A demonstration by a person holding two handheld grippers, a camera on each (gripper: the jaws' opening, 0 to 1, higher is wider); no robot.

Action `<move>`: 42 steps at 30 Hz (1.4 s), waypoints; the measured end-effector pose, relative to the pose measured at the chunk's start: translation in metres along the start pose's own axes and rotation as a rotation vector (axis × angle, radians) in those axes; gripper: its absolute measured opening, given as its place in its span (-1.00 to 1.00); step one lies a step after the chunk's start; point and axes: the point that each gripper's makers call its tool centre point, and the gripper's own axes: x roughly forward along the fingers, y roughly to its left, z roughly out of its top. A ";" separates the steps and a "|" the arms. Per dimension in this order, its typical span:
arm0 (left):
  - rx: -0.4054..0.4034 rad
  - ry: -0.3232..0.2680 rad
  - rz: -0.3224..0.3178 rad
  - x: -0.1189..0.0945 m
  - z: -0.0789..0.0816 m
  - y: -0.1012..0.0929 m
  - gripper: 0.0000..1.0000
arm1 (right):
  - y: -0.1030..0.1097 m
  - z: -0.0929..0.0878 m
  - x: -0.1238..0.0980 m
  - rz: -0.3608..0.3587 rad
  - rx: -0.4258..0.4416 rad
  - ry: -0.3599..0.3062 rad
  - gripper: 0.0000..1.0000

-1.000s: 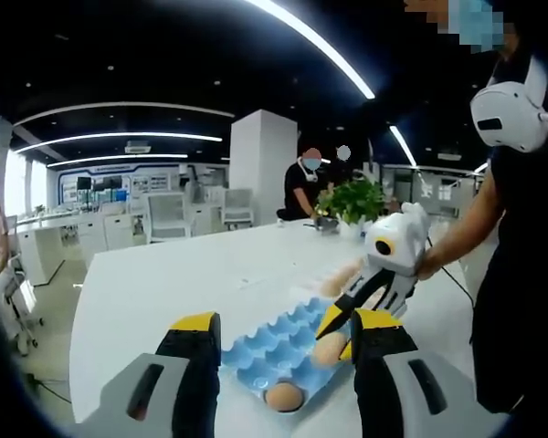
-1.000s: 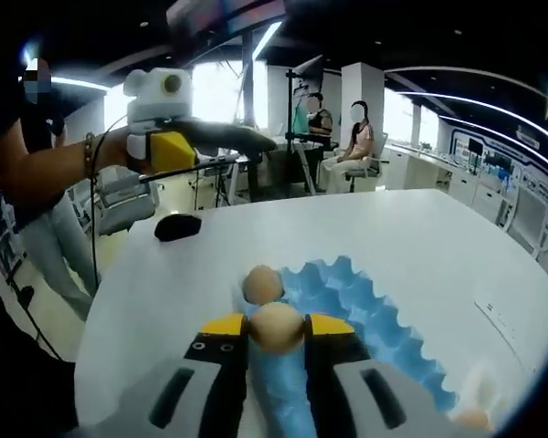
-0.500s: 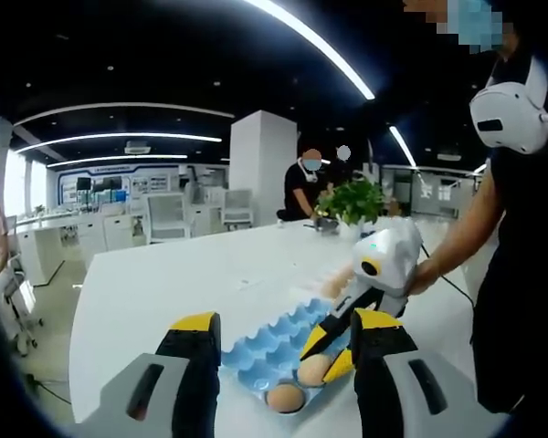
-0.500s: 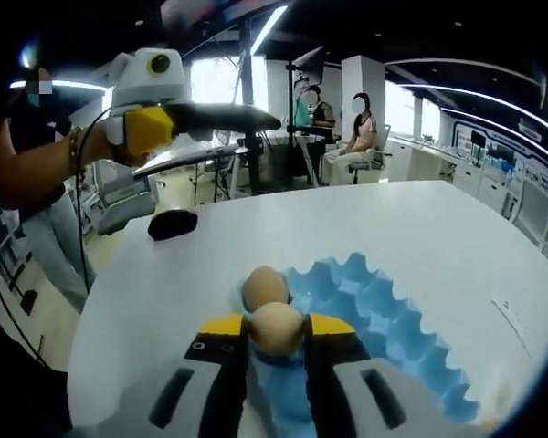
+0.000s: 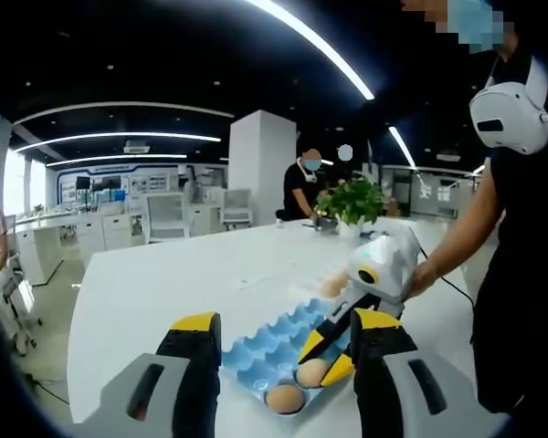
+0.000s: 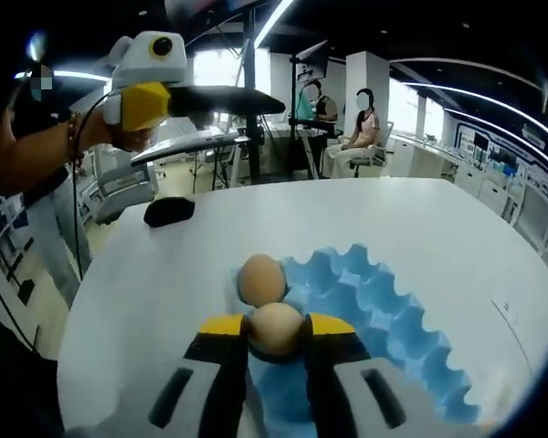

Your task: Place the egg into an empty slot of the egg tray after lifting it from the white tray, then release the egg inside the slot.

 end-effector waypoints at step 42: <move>0.027 0.002 0.005 -0.003 0.009 -0.006 0.14 | -0.019 -0.019 -0.091 -0.115 -0.020 -0.096 -0.40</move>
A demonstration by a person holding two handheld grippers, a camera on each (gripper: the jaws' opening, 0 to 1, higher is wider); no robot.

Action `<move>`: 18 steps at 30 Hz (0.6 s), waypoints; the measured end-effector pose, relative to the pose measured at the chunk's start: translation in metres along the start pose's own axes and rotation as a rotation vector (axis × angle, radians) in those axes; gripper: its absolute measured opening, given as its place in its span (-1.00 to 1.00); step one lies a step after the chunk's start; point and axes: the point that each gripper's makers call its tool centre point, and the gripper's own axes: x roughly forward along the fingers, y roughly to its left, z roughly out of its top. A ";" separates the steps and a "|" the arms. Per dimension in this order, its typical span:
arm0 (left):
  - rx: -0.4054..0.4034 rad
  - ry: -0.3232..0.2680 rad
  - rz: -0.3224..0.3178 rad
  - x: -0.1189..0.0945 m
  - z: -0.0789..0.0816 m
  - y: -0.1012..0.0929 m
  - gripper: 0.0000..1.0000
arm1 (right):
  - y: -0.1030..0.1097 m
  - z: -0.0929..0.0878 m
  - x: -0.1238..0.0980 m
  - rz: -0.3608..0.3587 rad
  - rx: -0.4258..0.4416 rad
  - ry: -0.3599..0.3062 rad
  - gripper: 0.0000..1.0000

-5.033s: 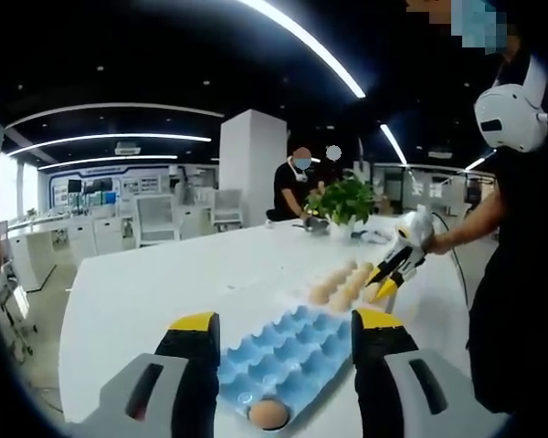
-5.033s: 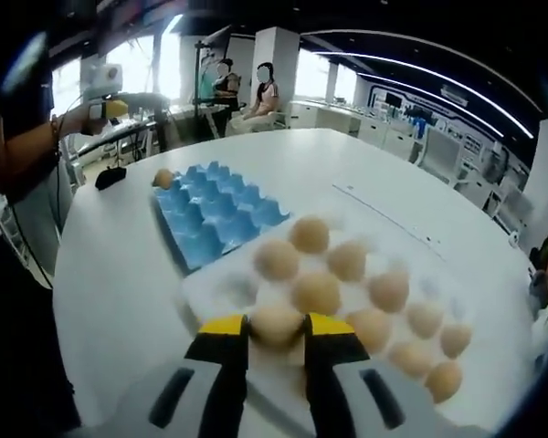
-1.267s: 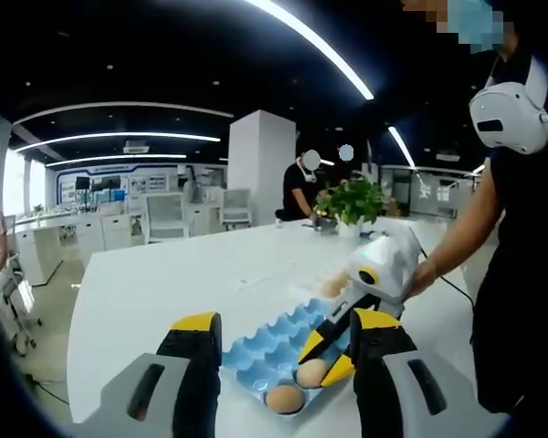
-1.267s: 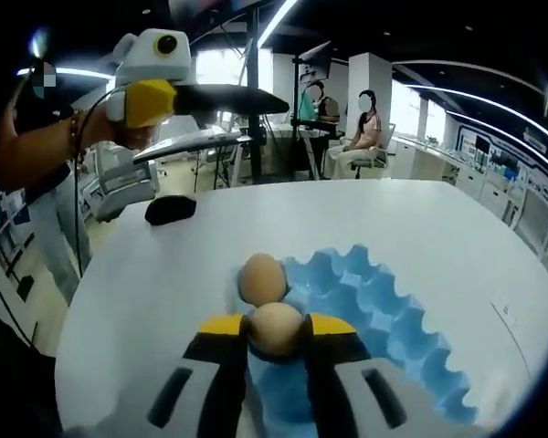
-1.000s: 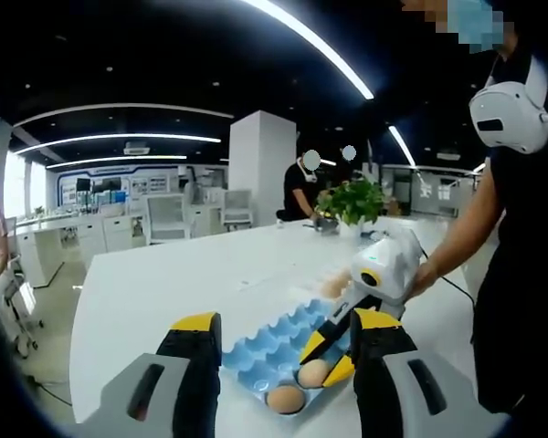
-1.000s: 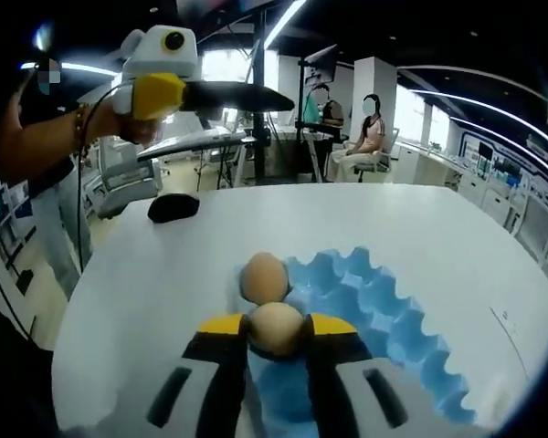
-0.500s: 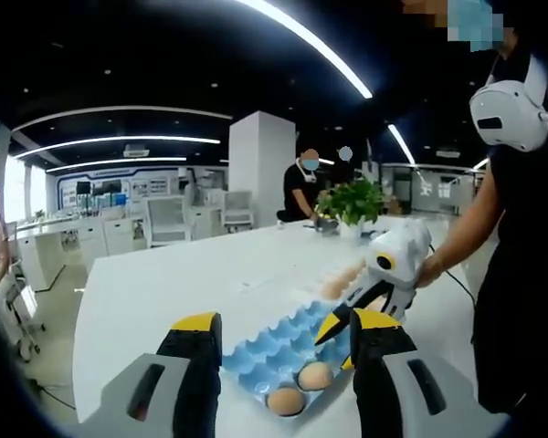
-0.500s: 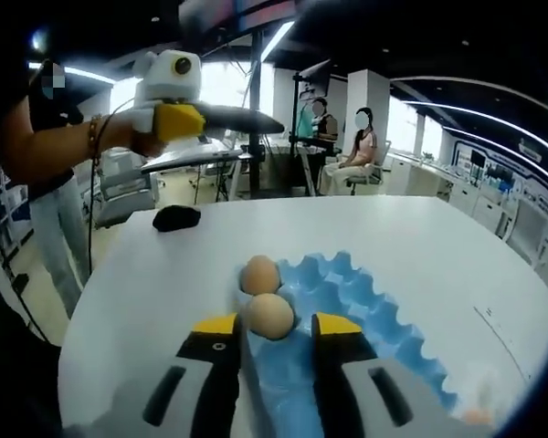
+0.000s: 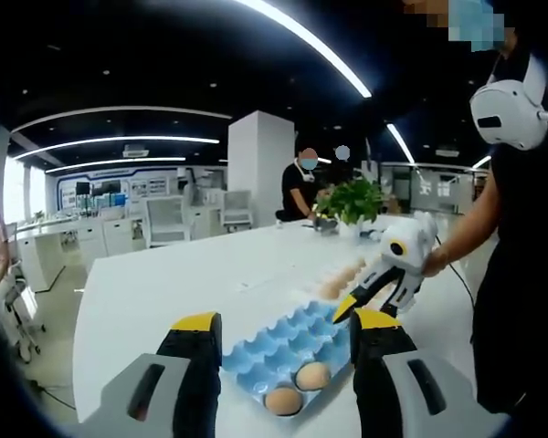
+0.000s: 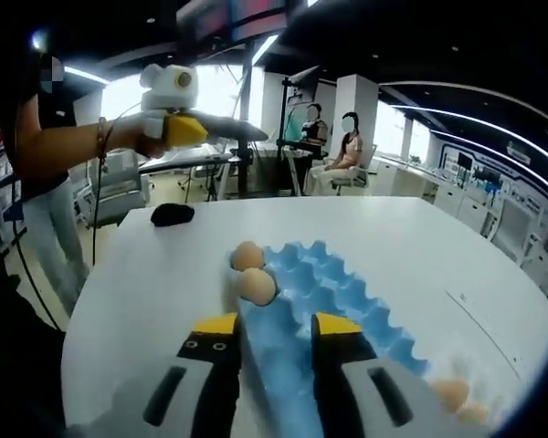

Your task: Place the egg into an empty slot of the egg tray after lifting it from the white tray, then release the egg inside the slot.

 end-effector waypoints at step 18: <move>0.003 0.002 -0.006 0.003 0.000 0.001 0.14 | -0.021 -0.026 -0.047 -0.095 0.044 0.025 -0.41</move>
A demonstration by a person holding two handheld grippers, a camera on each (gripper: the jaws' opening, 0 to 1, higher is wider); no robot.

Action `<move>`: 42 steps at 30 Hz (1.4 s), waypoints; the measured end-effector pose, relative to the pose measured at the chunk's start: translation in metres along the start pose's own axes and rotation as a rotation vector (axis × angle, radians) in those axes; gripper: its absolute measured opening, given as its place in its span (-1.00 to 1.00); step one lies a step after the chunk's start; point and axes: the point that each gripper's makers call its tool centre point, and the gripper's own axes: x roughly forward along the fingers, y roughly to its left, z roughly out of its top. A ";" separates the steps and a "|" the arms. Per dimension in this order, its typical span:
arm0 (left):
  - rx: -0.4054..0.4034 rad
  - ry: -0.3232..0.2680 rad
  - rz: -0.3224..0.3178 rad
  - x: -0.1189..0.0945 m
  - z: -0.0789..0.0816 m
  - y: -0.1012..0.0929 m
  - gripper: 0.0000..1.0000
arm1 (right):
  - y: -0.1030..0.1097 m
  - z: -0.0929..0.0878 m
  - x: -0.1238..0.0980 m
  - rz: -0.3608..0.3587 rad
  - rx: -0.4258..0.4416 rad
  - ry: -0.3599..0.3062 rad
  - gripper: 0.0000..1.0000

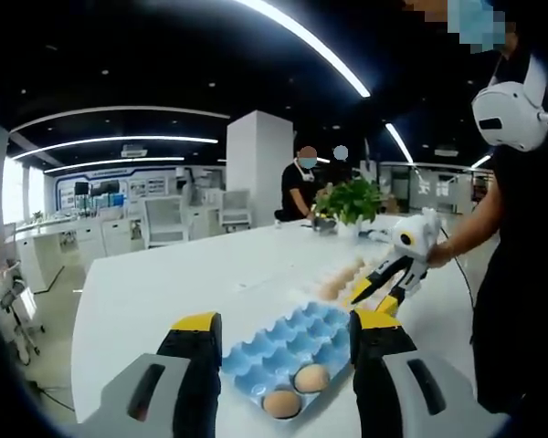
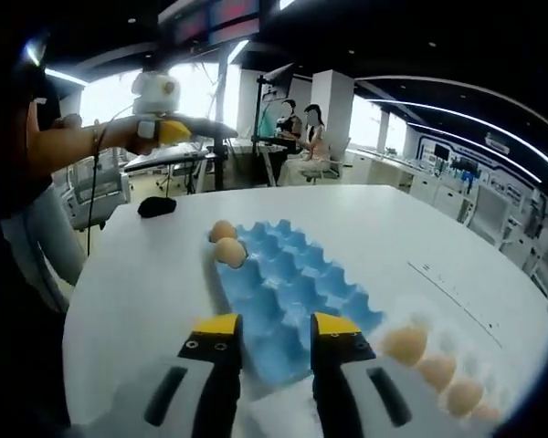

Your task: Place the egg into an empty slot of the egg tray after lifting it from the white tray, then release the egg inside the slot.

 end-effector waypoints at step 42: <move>0.001 -0.002 -0.012 0.007 0.004 -0.005 0.13 | -0.066 -0.072 -0.101 -0.257 0.084 0.126 -0.42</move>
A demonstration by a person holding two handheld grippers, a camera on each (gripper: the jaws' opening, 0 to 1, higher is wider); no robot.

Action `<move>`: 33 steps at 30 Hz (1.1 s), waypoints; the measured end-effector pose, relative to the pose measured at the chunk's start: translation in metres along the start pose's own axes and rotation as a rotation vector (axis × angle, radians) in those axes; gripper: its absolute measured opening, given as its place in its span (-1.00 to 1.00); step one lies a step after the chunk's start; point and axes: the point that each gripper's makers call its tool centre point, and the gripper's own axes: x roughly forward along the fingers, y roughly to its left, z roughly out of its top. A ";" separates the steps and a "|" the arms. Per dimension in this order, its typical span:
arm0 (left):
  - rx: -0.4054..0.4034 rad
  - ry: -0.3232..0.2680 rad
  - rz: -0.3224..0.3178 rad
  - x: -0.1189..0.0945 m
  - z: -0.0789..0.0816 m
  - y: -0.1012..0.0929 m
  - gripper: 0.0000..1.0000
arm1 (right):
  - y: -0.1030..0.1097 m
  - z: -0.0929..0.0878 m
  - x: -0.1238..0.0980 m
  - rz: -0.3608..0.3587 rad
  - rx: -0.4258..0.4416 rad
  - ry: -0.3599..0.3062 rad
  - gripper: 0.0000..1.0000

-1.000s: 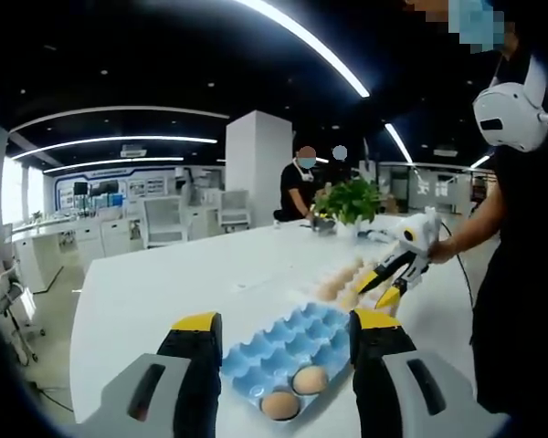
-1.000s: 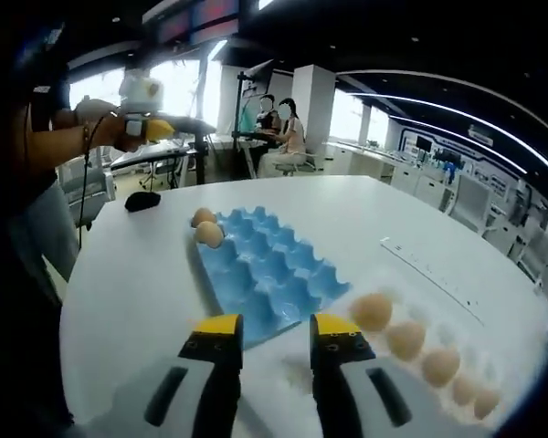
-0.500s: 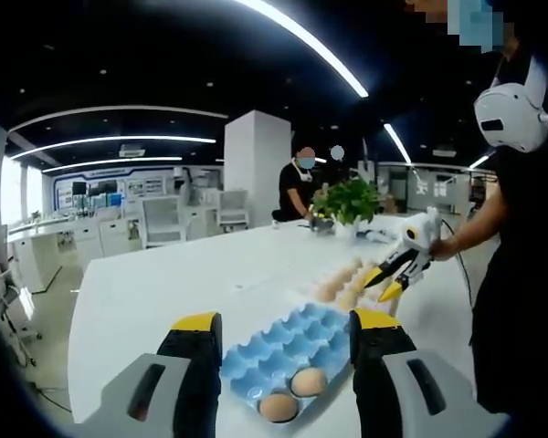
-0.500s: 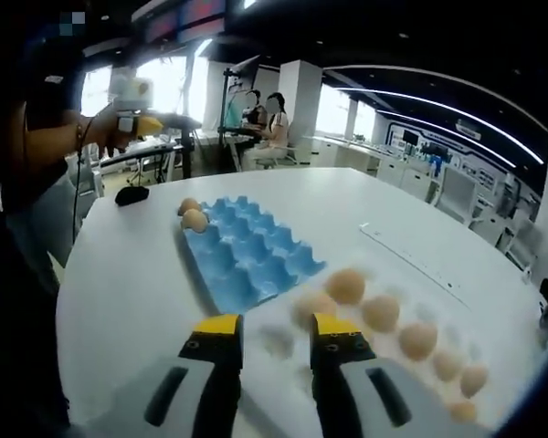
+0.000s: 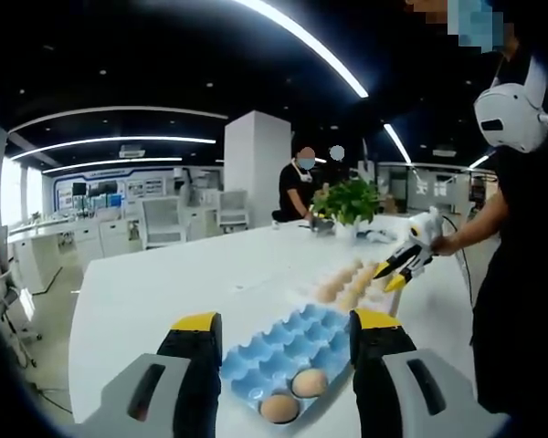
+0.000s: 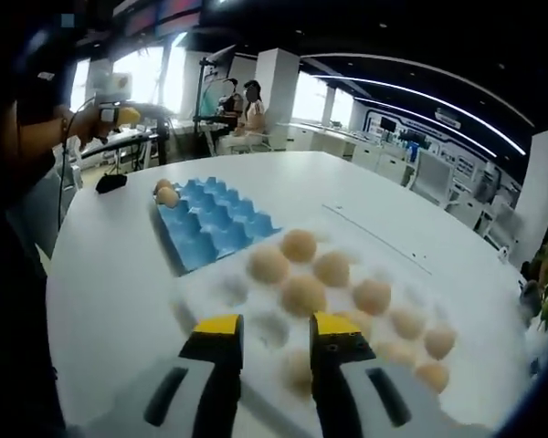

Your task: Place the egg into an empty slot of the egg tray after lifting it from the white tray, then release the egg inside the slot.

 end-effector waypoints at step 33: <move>0.016 0.021 -0.052 0.002 -0.003 -0.008 0.14 | -0.025 -0.035 -0.002 -0.056 0.063 0.074 -0.47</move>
